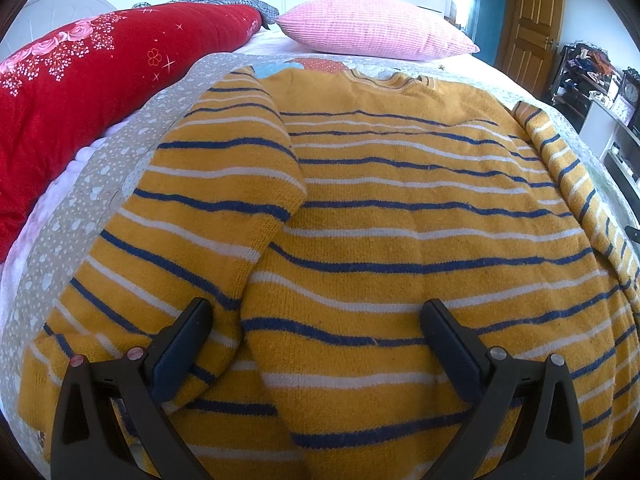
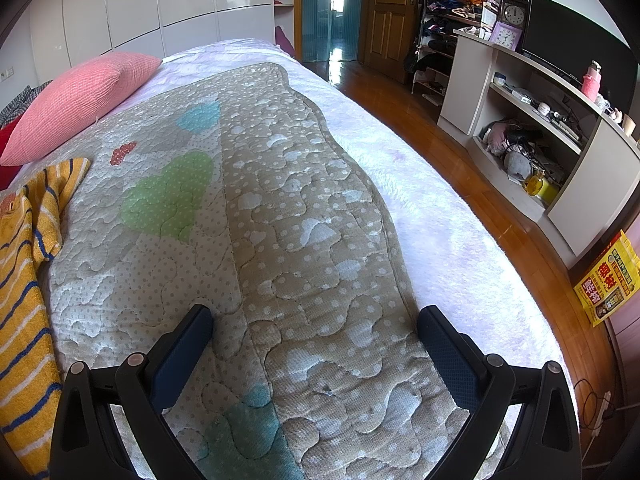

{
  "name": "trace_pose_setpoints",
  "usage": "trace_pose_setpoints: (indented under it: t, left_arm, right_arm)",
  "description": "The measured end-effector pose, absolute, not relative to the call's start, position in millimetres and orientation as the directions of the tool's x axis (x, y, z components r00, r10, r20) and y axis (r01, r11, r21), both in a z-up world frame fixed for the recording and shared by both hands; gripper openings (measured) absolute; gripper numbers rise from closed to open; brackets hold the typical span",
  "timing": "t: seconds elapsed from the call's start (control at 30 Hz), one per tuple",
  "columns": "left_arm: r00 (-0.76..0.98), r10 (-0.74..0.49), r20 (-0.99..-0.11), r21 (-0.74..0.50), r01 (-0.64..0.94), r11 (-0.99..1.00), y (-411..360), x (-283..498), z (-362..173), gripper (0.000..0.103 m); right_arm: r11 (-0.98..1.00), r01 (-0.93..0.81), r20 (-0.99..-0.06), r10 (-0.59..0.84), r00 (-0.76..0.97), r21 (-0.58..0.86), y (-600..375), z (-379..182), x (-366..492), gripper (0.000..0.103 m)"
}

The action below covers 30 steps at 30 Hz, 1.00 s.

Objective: Fold small clothes

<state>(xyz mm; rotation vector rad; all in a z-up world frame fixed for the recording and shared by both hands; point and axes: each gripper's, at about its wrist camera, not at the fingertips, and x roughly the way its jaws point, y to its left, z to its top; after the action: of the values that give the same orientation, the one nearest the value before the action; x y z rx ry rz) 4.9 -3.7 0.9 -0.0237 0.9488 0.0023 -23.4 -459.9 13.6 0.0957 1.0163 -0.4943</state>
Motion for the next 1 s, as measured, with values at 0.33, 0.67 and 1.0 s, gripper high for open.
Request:
trace_pose_setpoints:
  t: [0.33,0.67,1.0]
  left_arm:
    - [0.575,0.022,-0.818,0.015,-0.017,1.000,-6.0,3.8,-0.1,0.103]
    - [0.572,0.039,-0.820,0.035,-0.018,0.999,-8.0,2.4,0.2,0.103]
    - [0.589,-0.003,-0.808,-0.018,-0.020,1.000,-7.5,2.8,-1.4,0.103]
  right_arm:
    - [0.886,0.438,-0.833,-0.352,0.427,-0.150,-459.6,13.4,-23.8,0.103]
    - [0.886,0.438,-0.831,-0.355,0.427,-0.153,-459.2,13.2,-23.9,0.103]
    - [0.886,0.438,-0.832,-0.355,0.428,-0.153,-459.3,13.3,-23.5,0.103]
